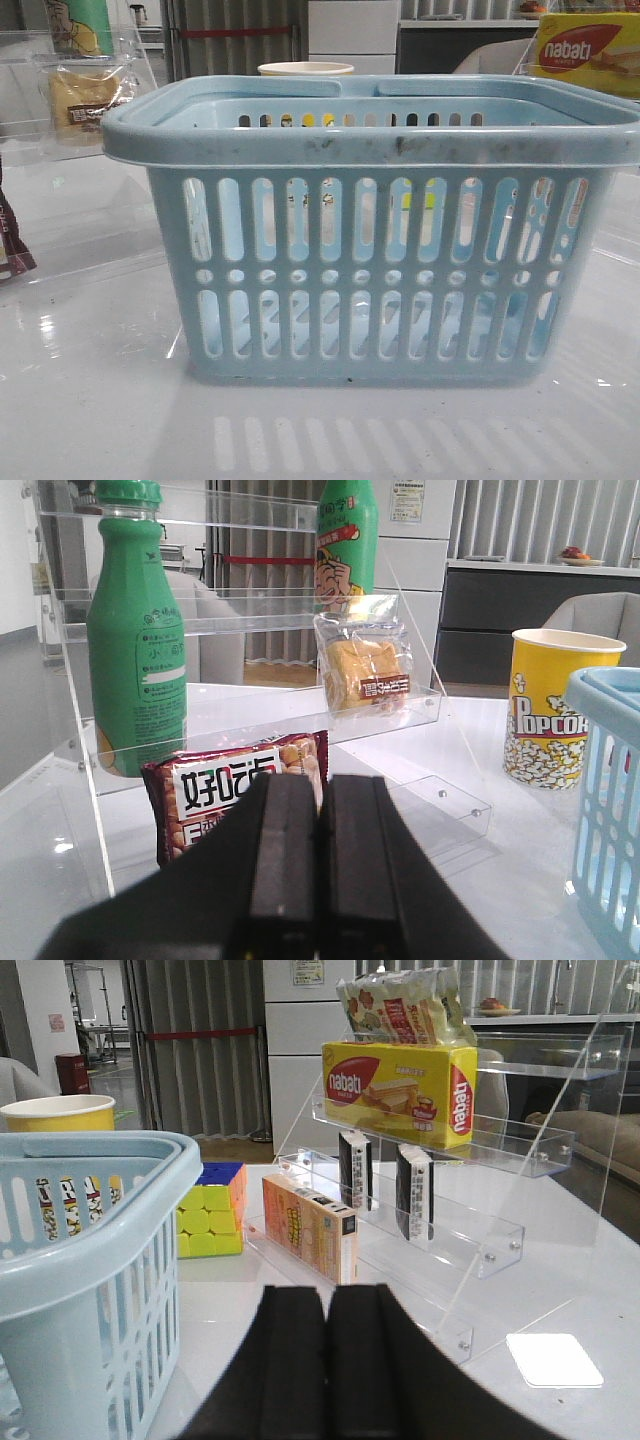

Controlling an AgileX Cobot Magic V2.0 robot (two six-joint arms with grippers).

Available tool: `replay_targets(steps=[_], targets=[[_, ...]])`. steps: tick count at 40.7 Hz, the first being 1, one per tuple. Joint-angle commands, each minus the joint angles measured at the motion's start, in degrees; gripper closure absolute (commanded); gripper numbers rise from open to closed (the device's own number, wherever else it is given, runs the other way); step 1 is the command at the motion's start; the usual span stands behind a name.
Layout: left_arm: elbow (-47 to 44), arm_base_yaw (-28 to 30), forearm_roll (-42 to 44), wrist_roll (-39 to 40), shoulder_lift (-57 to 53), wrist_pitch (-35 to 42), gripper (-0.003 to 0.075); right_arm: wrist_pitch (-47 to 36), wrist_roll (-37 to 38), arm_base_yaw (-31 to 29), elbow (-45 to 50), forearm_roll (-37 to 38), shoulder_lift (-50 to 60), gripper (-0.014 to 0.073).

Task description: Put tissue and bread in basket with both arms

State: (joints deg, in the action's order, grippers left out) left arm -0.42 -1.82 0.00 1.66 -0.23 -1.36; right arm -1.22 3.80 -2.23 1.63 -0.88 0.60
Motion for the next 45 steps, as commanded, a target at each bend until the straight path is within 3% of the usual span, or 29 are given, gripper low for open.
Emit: replay_targets(steps=[1,31,35,45], targets=[[-0.38,-0.29,0.0,0.58,-1.04,4.88,0.0627,-4.68,-0.16,-0.09,-0.3,0.11,1.13,0.0536],[-0.38,-0.29,0.0,0.58,-1.04,4.88,0.0627,-5.27,-0.16,-0.09,-0.3,0.11,1.13,0.0536],[-0.14,-0.29,0.49,0.36,-1.04,9.14,0.0627,-5.63,-0.16,-0.09,-0.38,0.11,1.13,0.0536],[10.1,-0.29,0.49,0.36,-0.94,8.85,0.0627,1.22,-0.16,-0.02,-11.12,0.1,1.01,0.0536]])
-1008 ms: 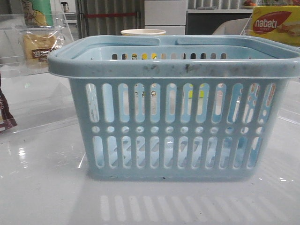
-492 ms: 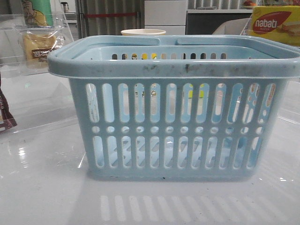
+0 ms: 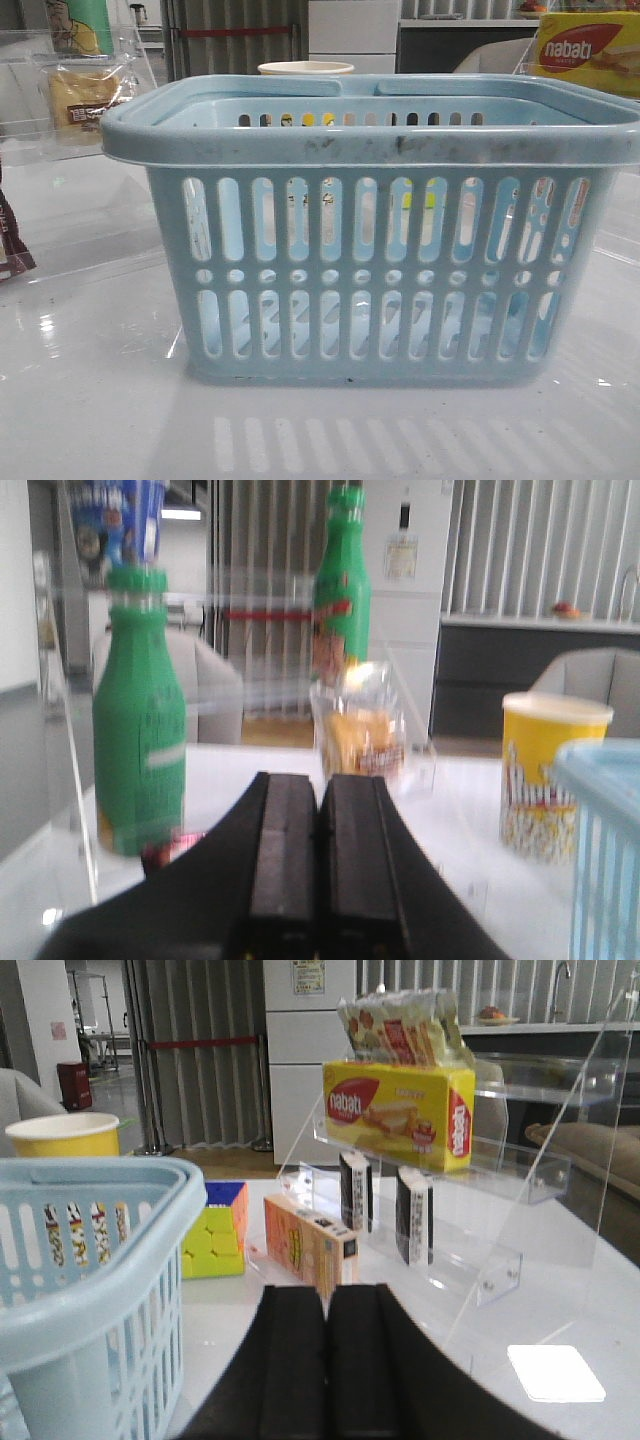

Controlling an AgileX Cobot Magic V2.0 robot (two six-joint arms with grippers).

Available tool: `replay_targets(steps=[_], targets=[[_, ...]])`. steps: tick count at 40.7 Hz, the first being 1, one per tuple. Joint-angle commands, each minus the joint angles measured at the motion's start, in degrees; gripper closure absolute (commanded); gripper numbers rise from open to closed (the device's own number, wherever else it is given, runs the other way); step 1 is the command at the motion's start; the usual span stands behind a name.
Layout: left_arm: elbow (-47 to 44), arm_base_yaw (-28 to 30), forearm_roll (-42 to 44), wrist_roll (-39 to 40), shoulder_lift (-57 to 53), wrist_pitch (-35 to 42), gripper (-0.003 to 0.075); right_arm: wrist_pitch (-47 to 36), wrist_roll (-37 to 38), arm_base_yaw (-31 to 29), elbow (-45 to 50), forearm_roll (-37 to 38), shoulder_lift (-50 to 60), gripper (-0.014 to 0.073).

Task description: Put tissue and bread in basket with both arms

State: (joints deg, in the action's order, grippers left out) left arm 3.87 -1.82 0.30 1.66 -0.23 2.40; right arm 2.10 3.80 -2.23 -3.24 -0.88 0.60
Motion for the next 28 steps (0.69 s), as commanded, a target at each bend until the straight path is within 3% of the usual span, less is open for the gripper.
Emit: replay_targets(steps=[1,9,18,28], targets=[[7.68,-0.29,0.19,0.36,-0.79,4.38,0.0627,-0.93,-0.16,-0.02,-7.71,0.1,0.86,0.0536],[22.32,-0.29,0.19,0.36,3.23,-3.71,0.0627,8.91,-0.16,-0.02,-21.54,0.1,-4.48,0.0536],[37.34,-0.29,-0.3,0.36,13.42,-18.51,0.0627,22.03,-0.16,-0.02,-35.56,0.11,-14.9,0.0536],[42.26,-0.29,-0.3,0.36,22.93,-30.88,0.0627,31.17,-0.21,-0.02,-40.58,0.21,-25.06,0.0536]])
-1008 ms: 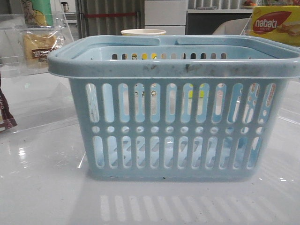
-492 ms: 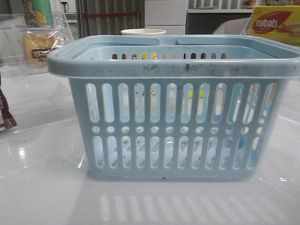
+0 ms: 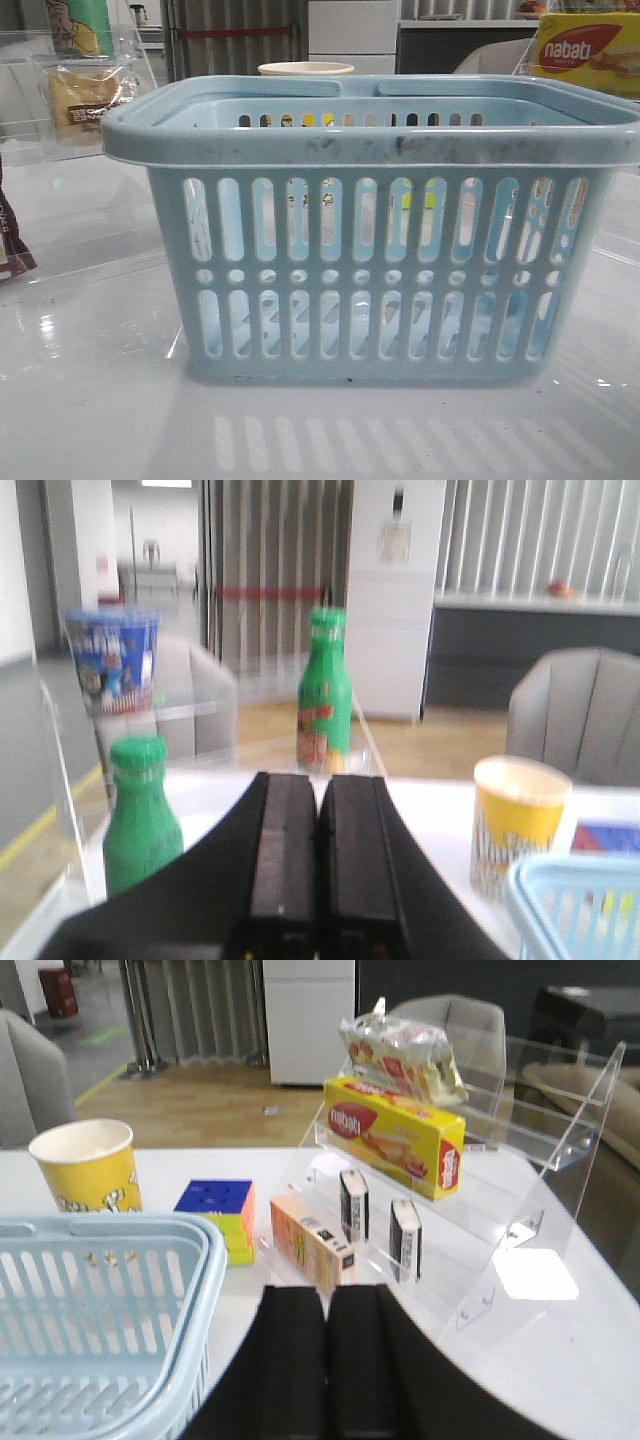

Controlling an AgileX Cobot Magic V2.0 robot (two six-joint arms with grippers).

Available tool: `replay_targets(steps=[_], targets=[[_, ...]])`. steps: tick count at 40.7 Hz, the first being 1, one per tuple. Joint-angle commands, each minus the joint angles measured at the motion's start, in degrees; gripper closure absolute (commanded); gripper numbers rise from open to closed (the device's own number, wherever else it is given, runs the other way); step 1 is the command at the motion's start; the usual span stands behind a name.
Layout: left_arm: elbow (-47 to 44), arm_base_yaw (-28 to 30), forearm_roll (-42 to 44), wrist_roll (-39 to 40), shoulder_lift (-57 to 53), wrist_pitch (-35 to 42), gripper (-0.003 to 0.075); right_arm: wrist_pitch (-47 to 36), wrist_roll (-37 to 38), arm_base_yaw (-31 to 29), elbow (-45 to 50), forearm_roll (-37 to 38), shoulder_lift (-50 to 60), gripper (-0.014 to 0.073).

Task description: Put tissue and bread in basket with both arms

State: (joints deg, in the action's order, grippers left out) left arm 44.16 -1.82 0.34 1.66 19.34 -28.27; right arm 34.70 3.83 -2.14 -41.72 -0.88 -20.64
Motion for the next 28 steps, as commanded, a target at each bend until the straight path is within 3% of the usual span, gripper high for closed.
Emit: replay_targets(steps=[1,17,28], targets=[[1.98,-0.29,-0.34,0.36,3.98,-1.56,0.0627,-0.88,-0.24,-0.1,-2.04,0.21,-4.56,0.0536],[1.98,-0.29,0.23,0.36,14.16,-13.72,0.0627,6.48,-0.24,-0.1,-1.93,1.84,-16.46,0.0536],[1.98,-0.29,0.4,0.22,18.08,-13.3,0.0627,6.55,-0.24,-0.1,-1.93,2.62,-20.8,0.0535]])
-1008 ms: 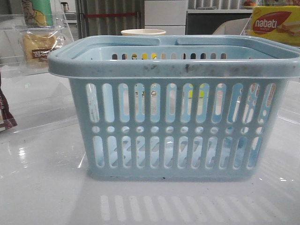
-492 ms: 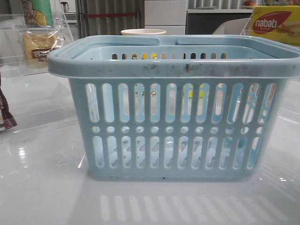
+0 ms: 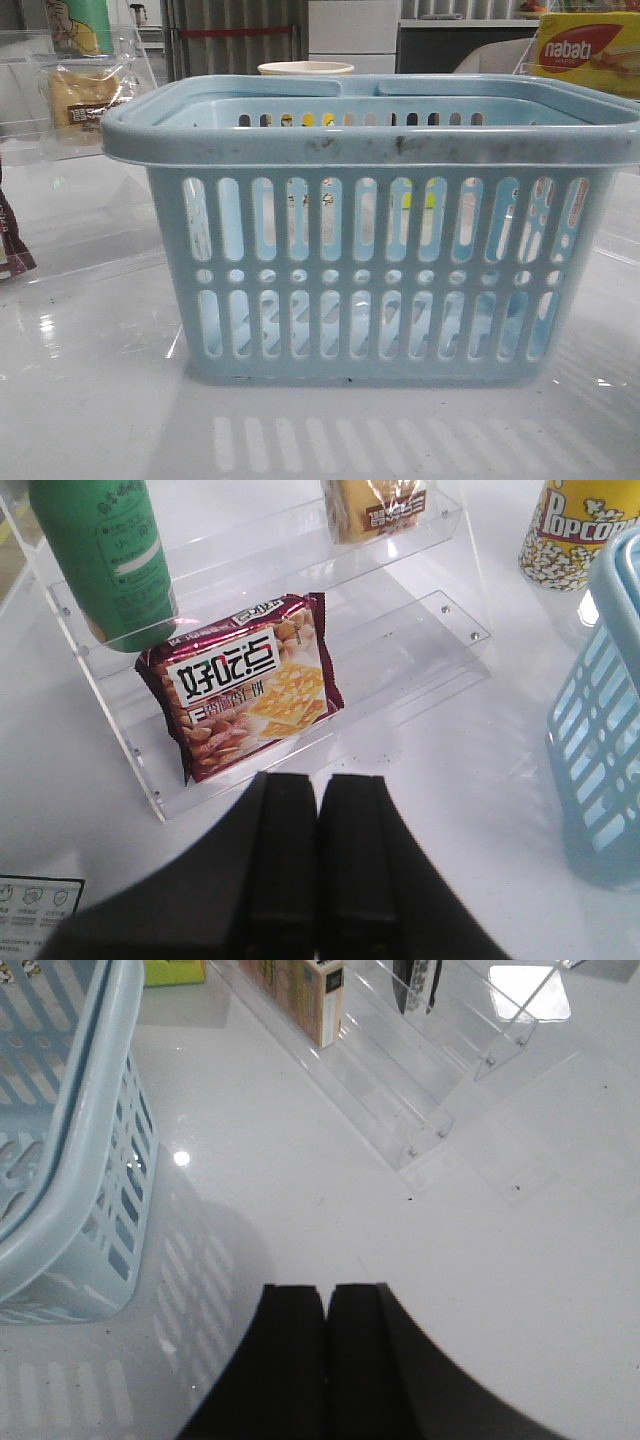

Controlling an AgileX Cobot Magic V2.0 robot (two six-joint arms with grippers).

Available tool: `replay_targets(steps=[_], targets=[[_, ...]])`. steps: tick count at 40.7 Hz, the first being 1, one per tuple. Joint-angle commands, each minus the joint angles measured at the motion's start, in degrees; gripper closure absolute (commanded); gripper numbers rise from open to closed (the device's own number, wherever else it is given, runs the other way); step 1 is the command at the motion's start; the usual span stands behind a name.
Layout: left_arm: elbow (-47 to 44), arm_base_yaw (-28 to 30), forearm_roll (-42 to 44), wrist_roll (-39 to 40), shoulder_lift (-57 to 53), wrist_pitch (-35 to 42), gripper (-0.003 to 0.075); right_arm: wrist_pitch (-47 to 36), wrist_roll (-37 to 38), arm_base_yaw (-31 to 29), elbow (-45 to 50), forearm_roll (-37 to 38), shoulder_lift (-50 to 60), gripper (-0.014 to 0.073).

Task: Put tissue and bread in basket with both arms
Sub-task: 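Move the right gripper to the black tissue pack on the shelf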

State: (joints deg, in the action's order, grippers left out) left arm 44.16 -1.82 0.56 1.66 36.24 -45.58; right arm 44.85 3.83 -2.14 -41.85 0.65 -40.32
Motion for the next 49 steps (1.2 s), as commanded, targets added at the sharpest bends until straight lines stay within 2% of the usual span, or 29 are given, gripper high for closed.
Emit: replay_targets(steps=[1,4,6,9,11,13,16,18,24,35,49], targets=[[1.98,-0.29,0.47,0.22,1.3,4.12,0.0627,-3.59,-0.24,-0.1,-1.8,1.09,-1.55,0.0533],[1.98,-0.29,1.24,-0.03,1.82,4.12,0.0613,-3.59,-0.24,-0.1,-1.8,1.09,-2.54,0.0524],[1.98,-0.29,1.71,-0.03,2.07,4.41,0.0569,-3.81,-0.24,-0.1,-1.8,1.09,-3.31,0.0484],[1.98,-0.29,1.85,-0.03,2.16,5.47,0.0454,-4.35,-0.24,-0.1,-1.8,1.09,-4.06,0.0378],[1.98,-0.29,1.85,-0.03,2.16,6.14,0.0338,-4.86,-0.24,-0.1,-1.8,1.14,-4.83,0.026],[1.98,-0.29,1.85,-0.03,2.16,6.59,0.0254,-5.64,-0.24,-0.1,-1.8,1.14,-5.52,0.0172],[1.98,-0.29,1.85,-0.03,2.16,6.98,0.0199,-7.52,-0.24,-0.1,-1.87,1.43,-7.01,0.0044],[1.98,-0.29,1.85,-0.03,2.16,7.1,0.0202,-8.76,-0.24,-0.1,-2.1,1.57,-8.09,-0.0002],[1.98,-0.29,1.85,-0.03,2.16,7.2,0.0204,-11.59,0.04,-1.4,-4.63,1.57,-12.55,-0.0021],[1.98,-0.29,1.85,-0.03,2.16,7.2,0.0204,-14.36,0.04,-7.28,-14.21,1.52,-24.82,-0.0021],[1.98,-0.29,1.85,-0.03,2.16,7.2,0.0204,-20.58,0.04,-7.76,-24.17,1.52,-40.52,-0.0021]])
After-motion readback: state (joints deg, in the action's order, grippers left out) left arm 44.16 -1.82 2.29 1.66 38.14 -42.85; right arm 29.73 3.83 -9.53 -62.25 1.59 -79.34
